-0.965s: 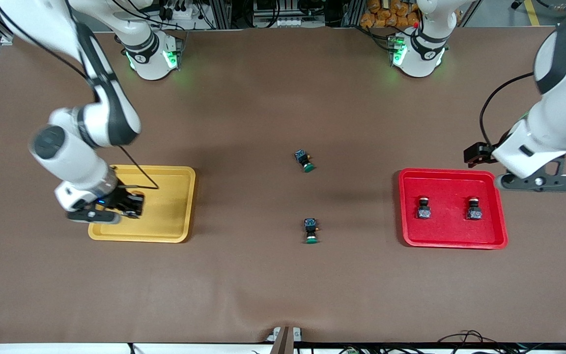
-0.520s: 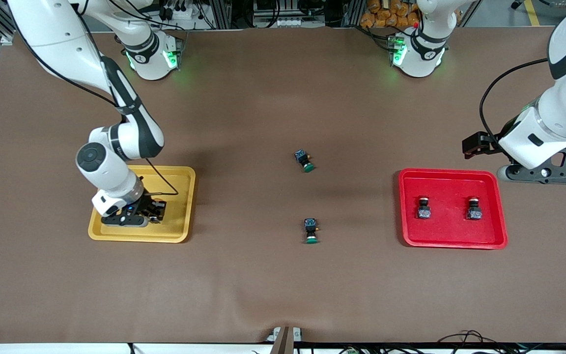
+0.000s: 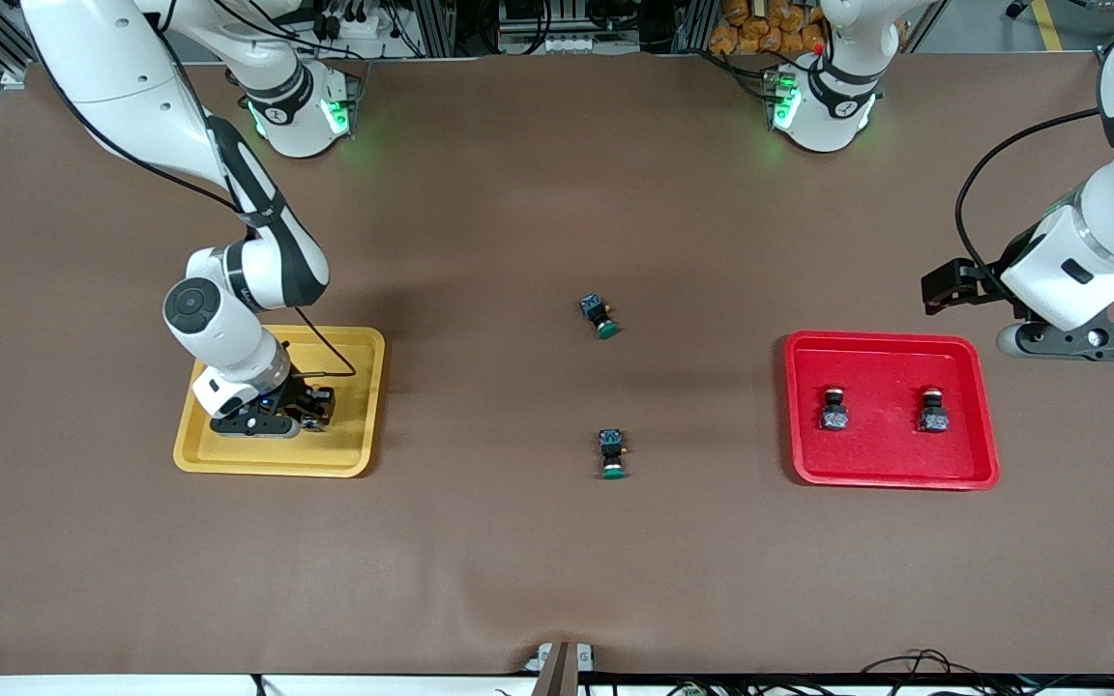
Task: Place red and yellow buttons in trays
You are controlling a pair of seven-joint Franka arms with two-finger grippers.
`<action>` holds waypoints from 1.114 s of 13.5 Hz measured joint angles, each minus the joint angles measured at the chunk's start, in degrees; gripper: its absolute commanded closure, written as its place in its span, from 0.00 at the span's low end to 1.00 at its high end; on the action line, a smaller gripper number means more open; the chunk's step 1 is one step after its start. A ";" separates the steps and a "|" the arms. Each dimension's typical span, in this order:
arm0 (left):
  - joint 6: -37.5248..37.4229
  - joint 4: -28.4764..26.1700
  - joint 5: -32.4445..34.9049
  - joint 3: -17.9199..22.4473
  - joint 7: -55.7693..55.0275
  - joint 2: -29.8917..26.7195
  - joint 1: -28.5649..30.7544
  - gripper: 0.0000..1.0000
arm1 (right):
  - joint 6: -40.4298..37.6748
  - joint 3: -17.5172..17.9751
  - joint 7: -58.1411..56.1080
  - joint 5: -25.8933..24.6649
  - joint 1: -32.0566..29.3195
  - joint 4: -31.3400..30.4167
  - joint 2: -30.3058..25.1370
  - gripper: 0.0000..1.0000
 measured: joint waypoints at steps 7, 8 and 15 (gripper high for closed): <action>-0.29 1.34 -4.52 25.09 5.30 -1.13 -20.22 0.00 | -35.70 -0.82 -2.16 -0.06 -1.49 18.09 -10.31 0.00; -0.32 1.38 -5.32 28.28 6.24 -1.51 -22.57 0.00 | -41.84 -0.91 -4.12 -0.06 -2.61 22.66 -11.14 0.00; -0.47 1.42 -5.86 31.91 7.87 -3.47 -25.50 0.00 | -61.27 -1.15 -17.81 0.00 -12.55 39.96 -11.36 0.00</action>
